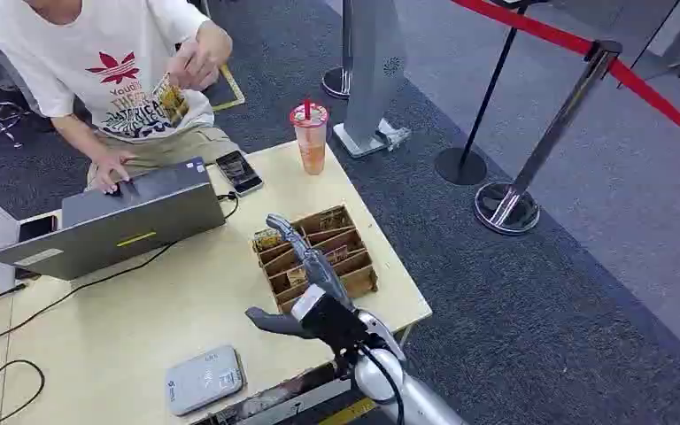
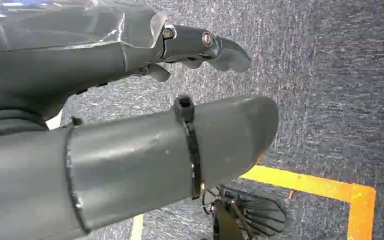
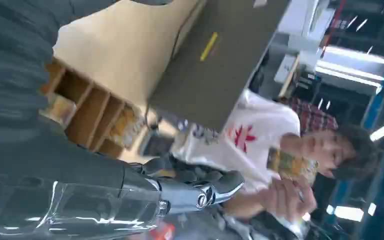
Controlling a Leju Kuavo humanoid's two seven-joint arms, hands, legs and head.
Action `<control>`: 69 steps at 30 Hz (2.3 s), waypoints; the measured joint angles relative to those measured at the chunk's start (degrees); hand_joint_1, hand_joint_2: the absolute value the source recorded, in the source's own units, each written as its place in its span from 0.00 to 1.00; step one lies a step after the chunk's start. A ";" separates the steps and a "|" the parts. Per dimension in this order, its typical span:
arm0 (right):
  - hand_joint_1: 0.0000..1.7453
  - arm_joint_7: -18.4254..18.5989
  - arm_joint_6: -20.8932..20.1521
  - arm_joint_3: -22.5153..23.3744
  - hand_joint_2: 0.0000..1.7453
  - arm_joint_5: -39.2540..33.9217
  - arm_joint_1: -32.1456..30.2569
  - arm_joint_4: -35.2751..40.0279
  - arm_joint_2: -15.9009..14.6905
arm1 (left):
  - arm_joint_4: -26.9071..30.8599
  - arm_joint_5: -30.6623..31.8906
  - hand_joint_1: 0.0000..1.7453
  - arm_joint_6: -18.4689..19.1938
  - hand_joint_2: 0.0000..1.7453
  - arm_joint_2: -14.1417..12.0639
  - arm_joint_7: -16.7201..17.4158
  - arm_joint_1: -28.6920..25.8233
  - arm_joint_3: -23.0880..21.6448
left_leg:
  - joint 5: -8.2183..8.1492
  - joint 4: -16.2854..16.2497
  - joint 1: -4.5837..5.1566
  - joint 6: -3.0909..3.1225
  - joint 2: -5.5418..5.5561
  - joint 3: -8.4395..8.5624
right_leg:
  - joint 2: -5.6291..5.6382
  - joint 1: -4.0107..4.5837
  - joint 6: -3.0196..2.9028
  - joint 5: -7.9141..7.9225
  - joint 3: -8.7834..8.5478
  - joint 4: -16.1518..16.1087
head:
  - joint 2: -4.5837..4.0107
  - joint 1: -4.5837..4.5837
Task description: Pass the card to the sensor for recognition and then transmit it.
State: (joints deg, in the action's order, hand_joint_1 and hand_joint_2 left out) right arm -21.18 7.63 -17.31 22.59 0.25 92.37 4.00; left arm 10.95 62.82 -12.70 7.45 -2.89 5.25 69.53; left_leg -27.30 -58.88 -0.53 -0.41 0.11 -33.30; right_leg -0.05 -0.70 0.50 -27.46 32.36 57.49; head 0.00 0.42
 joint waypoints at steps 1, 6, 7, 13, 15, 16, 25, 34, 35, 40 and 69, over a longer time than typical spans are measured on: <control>0.00 -0.09 1.46 -0.13 1.00 2.47 0.45 0.20 -0.02 | 0.00 0.04 0.00 0.00 0.00 0.00 -0.18 -0.01 0.00 | 0.00 0.00 0.00 0.00 0.00 0.00 | 0.00 0.00 0.00 0.00 0.00 0.00 | 0.00 -0.02; 0.00 -0.41 5.70 -1.25 1.00 11.15 3.86 0.31 -0.31 | 0.00 0.63 0.00 0.18 0.00 0.00 -0.39 0.06 0.00 | 0.01 0.00 0.00 0.00 -0.02 0.01 | 0.01 0.00 0.00 0.00 0.00 0.00 | 0.00 0.00; 0.00 -0.41 6.12 -1.40 1.00 11.79 4.70 0.24 -0.42 | 0.00 0.68 0.00 0.26 0.00 0.00 -0.39 0.06 0.00 | 0.01 0.00 0.00 0.00 -0.02 0.01 | 0.01 0.00 0.00 0.00 0.00 0.00 | 0.00 -0.02; 0.00 -0.61 7.42 -2.93 1.00 13.45 9.46 -1.71 -1.20 | 0.00 0.85 0.00 0.57 0.00 0.00 -0.37 0.15 0.00 | 0.01 0.00 0.00 0.00 -0.02 0.01 | 0.01 0.00 0.00 0.01 0.00 0.00 | 0.00 0.00; 0.00 -0.61 7.42 -3.04 1.00 13.43 9.94 -2.01 -1.22 | 0.00 0.87 0.00 0.59 0.00 0.00 -0.37 0.15 0.00 | 0.01 0.00 0.00 0.00 -0.01 0.01 | 0.01 0.00 0.00 0.01 0.00 0.00 | 0.00 -0.02; 0.00 -0.61 7.47 -3.17 1.00 13.45 10.29 -2.23 -1.27 | 0.00 0.85 0.00 0.59 0.00 0.00 -0.37 0.14 0.00 | 0.01 0.00 0.00 -0.01 -0.01 0.01 | 0.00 0.00 0.00 0.01 0.00 0.00 | 0.00 0.00; 0.00 -0.33 9.65 -6.14 1.00 15.94 18.23 -8.32 -1.90 | 0.00 0.35 0.00 0.57 0.00 -0.07 -0.37 0.17 0.00 | 0.04 0.00 0.00 0.00 -0.01 0.01 | -0.01 0.00 0.00 0.01 0.00 0.00 | 0.00 0.00; 0.00 -0.24 13.48 -8.77 1.00 18.04 26.62 -16.44 -1.97 | 0.00 0.09 0.00 0.46 0.00 -0.07 -0.31 0.16 0.00 | 0.04 0.00 0.00 0.00 -0.02 0.00 | 0.01 0.00 -0.01 0.03 0.01 0.01 | 0.00 -0.02; 0.00 -0.17 14.12 -8.98 1.00 18.22 27.58 -17.40 -1.97 | 0.00 0.09 0.00 0.44 0.00 -0.07 -0.28 0.16 0.00 | 0.04 0.00 0.00 0.00 -0.02 0.00 | 0.01 0.00 -0.01 0.03 0.01 0.01 | 0.00 0.00; 0.00 0.02 15.40 -9.68 1.00 18.39 30.41 -21.31 -1.97 | 0.00 0.20 0.00 0.42 0.00 -0.07 -0.24 0.15 0.00 | 0.04 0.00 0.00 0.00 -0.02 -0.01 | 0.01 0.00 -0.01 0.03 0.01 0.01 | 0.00 0.00; 0.95 -1.07 18.83 -9.92 1.00 16.38 32.00 -27.02 -1.97 | 0.00 0.57 0.00 0.09 0.00 -0.07 -0.17 0.14 0.00 | 0.04 0.00 0.00 0.00 -0.02 0.00 | 0.01 0.00 -0.01 0.03 0.01 0.01 | 0.00 -0.02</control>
State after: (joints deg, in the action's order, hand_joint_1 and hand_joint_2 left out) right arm -22.25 26.47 -27.23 38.97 32.24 65.35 2.03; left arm 10.95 63.39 -12.61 7.39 -3.06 5.39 69.53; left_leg -27.26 -58.89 -0.53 -0.41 0.09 -33.31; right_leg -0.04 -0.70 0.50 -27.43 32.37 57.50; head 0.00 0.39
